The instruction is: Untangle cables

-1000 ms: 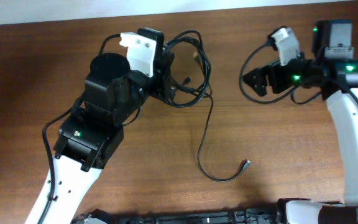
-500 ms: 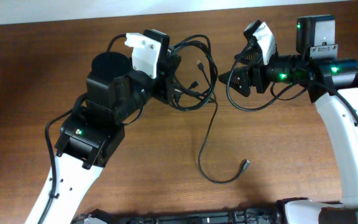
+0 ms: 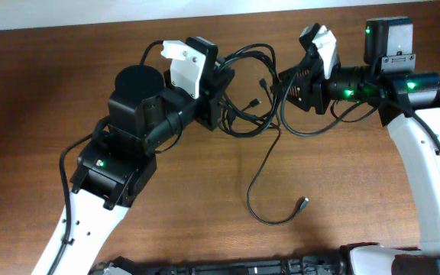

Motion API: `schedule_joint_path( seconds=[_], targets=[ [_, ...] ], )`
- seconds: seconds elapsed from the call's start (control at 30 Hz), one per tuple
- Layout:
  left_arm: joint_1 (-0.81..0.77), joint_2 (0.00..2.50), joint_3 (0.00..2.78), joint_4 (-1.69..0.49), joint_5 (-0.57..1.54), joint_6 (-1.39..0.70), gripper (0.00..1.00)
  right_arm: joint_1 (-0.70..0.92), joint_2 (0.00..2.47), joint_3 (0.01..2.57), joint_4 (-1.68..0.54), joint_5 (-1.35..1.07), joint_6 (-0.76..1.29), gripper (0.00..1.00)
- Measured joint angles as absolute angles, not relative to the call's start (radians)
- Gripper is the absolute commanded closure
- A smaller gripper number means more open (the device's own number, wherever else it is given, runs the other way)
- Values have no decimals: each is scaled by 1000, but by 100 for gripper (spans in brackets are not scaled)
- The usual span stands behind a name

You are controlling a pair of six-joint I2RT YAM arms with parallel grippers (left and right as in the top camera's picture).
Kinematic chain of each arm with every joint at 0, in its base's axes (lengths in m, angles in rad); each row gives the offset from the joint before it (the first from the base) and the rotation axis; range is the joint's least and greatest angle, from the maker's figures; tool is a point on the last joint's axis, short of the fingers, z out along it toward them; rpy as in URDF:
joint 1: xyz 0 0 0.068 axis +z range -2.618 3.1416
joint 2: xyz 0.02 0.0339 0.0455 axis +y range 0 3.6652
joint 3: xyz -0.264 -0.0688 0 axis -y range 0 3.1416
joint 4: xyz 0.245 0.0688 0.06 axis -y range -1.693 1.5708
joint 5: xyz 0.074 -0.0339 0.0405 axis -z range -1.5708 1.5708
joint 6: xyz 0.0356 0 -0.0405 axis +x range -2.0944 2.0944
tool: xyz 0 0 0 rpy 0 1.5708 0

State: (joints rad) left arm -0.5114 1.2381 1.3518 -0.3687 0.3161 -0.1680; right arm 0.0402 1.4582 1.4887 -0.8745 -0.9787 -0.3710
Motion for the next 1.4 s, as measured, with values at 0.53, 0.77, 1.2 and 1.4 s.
schedule_joint_path(
  seconds=[0.53, 0.77, 1.2, 1.4],
  targets=[
    [-511, 1240, 1352, -369, 309, -168, 100, 40, 1458, 1489, -874, -978, -374, 96],
    [-514, 1244, 1352, -372, 206, -169, 100, 45, 1458, 1489, -873, -759, -220, 96],
    [-518, 1257, 1352, -366, 121, -172, 100, 44, 1459, 1489, -923, -220, 99, 96],
    [-518, 1257, 1352, -366, 115, -172, 100, 44, 1459, 1489, -943, -173, 122, 47]
  ],
)
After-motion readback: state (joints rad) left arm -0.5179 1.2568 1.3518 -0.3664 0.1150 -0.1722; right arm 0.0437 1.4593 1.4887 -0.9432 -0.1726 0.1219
